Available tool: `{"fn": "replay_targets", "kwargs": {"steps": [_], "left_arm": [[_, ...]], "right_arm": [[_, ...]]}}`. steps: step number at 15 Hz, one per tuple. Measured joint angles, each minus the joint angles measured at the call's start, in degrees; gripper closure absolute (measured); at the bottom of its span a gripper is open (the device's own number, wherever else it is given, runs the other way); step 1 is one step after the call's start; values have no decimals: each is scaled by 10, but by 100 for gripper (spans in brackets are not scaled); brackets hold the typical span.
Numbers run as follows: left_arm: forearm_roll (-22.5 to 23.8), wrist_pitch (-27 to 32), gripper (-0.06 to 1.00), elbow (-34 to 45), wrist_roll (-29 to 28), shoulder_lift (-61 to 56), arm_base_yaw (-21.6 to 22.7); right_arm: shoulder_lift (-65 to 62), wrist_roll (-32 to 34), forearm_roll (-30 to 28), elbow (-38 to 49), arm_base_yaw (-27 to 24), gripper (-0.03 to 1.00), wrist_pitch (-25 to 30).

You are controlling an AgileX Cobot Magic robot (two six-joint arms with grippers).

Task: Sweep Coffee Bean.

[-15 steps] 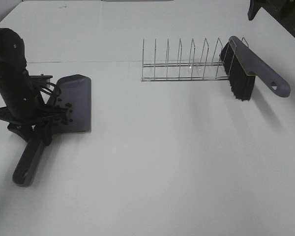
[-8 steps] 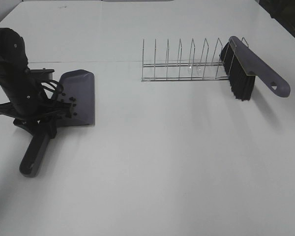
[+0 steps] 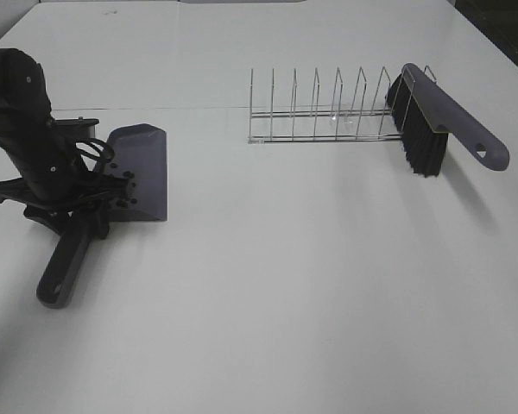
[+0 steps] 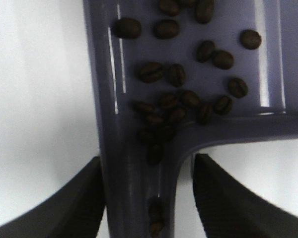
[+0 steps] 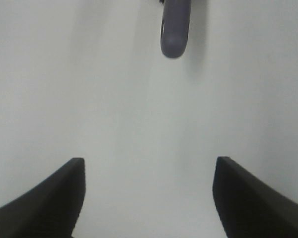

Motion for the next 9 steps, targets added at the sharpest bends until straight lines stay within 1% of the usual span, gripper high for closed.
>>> {"fn": "replay_targets", "kwargs": {"steps": [2, 3, 5, 7, 9], "left_arm": [[-2, -5, 37, 0, 0, 0, 0], [-1, -5, 29, -1, 1, 0, 0], [5, 3, 18, -3, 2, 0, 0], [17, 21, 12, -3, 3, 0, 0], [25, 38, 11, -3, 3, -7, 0]], "right_arm": [[-103, 0, 0, 88, 0, 28, 2], [-180, 0, 0, 131, 0, 28, 17], [-281, 0, 0, 165, 0, 28, 53], [-364, 0, 0, 184, 0, 28, 82], [-437, 0, 0, 201, 0, 28, 89]]}}
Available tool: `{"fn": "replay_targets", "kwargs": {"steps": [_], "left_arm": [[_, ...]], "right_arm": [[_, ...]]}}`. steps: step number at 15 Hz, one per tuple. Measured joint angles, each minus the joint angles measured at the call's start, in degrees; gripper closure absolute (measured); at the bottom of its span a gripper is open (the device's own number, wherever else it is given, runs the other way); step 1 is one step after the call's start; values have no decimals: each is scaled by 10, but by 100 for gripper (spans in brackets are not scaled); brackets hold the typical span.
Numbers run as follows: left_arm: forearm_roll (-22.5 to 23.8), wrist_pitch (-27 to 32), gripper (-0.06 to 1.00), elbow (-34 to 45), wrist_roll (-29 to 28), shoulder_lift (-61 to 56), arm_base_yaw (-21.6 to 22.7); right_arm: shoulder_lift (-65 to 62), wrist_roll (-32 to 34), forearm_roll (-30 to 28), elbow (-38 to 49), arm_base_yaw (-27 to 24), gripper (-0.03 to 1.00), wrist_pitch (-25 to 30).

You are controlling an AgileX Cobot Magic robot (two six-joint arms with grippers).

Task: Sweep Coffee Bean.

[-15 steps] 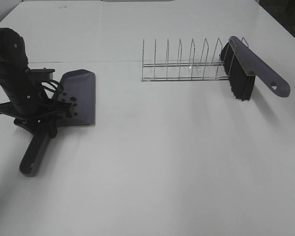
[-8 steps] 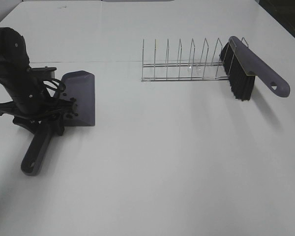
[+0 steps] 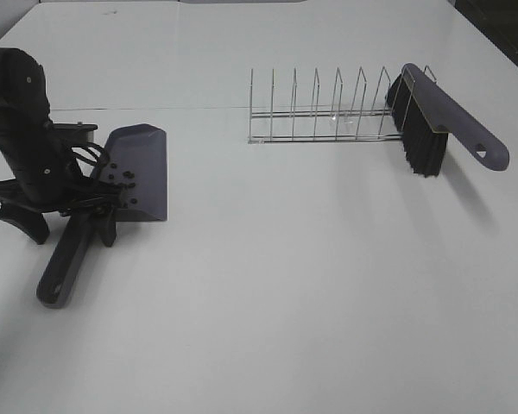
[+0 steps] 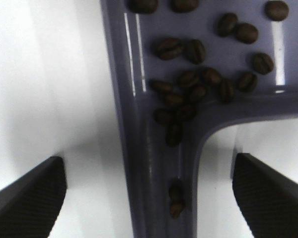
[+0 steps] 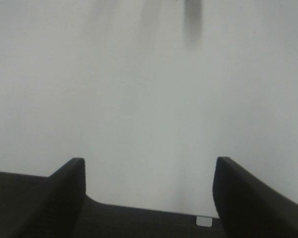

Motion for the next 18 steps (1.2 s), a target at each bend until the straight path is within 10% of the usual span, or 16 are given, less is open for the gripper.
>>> {"fn": "replay_targets", "kwargs": {"steps": [11, 18], "left_arm": [[56, 86, 10, 77, -3, -268, 0], [62, 65, 10, 364, -3, -644, 0]], "right_arm": [[-140, -6, 17, 63, 0, 28, -18], [-140, -6, 17, 63, 0, 28, -18]]}}
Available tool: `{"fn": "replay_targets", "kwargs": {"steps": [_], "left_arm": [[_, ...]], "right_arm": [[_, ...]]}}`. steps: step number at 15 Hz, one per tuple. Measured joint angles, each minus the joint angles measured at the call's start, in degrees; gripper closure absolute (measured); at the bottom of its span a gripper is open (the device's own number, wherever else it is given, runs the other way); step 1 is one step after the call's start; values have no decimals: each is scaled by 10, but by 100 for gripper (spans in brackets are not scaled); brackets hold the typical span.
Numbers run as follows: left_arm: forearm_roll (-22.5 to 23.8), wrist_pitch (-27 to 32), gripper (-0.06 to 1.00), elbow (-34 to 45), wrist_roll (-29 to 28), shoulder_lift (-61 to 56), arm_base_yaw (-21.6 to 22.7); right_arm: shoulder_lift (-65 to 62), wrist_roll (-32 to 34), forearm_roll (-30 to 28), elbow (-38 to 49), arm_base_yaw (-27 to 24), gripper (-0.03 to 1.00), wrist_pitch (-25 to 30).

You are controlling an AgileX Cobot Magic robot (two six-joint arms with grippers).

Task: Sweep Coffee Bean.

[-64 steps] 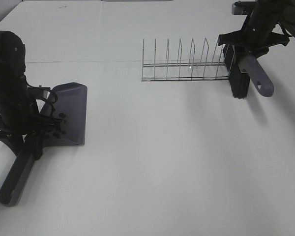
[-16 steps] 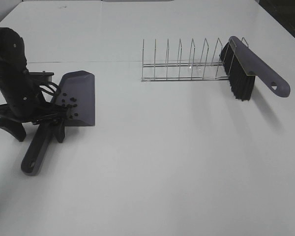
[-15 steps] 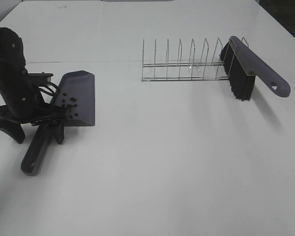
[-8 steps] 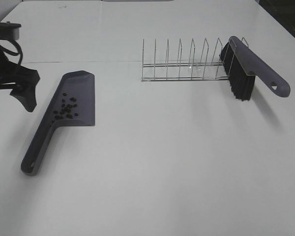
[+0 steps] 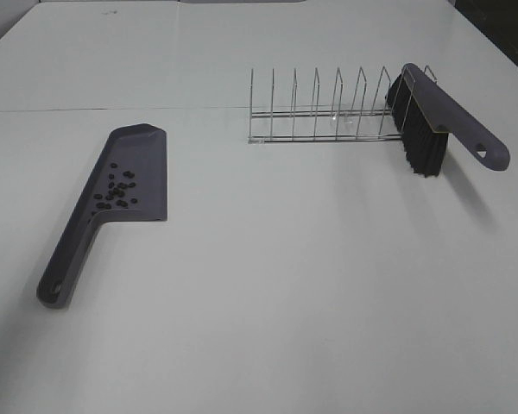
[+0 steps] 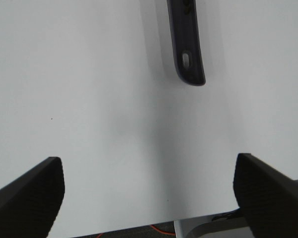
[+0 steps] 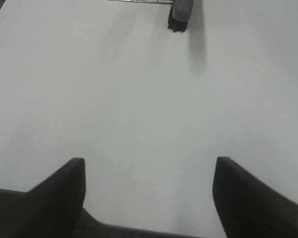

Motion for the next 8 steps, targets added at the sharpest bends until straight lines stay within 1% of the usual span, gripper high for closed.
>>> {"fn": "replay_targets", "kwargs": {"steps": [1, 3, 4, 6, 8], "left_arm": [[0, 7, 10, 39, -6, -78, 0], [0, 26, 10, 77, -13, -185, 0], [0, 33, 10, 90, -13, -238, 0], [0, 45, 10, 111, -13, -305, 0], [0, 52, 10, 116, -13, -383, 0]], "right_arm": [[0, 0, 0, 0, 0, 28, 0], [0, 0, 0, 0, 0, 28, 0], [0, 0, 0, 0, 0, 28, 0], [0, 0, 0, 0, 0, 28, 0], [0, 0, 0, 0, 0, 28, 0]]}}
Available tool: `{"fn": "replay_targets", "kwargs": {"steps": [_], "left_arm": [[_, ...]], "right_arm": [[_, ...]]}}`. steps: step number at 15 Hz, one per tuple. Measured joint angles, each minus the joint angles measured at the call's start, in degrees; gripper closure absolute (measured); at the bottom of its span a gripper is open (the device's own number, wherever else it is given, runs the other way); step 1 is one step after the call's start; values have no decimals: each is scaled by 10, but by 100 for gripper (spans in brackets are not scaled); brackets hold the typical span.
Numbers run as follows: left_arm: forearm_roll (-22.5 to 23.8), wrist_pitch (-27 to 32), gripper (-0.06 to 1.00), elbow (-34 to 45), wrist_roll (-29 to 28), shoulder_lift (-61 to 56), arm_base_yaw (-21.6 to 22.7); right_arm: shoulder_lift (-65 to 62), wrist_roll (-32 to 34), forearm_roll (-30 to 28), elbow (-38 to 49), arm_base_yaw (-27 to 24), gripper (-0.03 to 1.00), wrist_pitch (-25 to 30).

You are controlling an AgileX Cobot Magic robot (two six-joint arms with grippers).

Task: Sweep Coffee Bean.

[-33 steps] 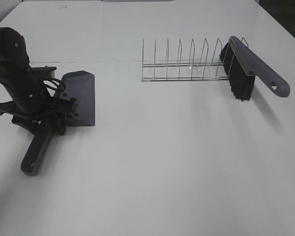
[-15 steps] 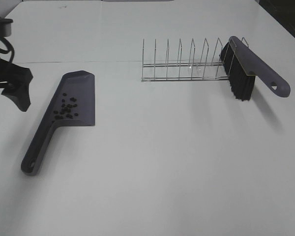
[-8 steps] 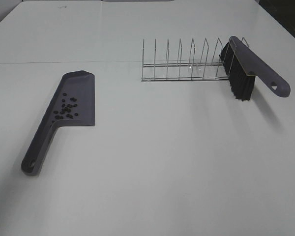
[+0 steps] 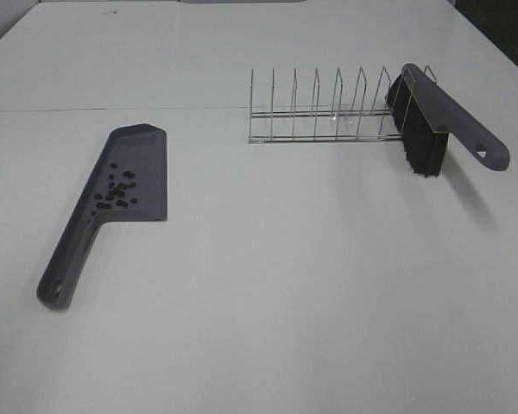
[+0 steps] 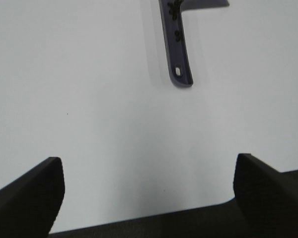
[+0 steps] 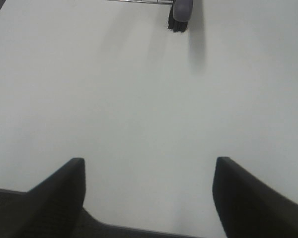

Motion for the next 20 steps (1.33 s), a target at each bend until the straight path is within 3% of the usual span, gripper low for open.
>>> {"fn": "replay_targets", "kwargs": {"steps": [7, 20], "left_arm": [[4, 1, 10, 0, 0, -219, 0], [10, 1, 11, 3, 19, -227, 0]], "right_arm": [[0, 0, 0, 0, 0, 28, 0], [0, 0, 1, 0, 0, 28, 0]]}}
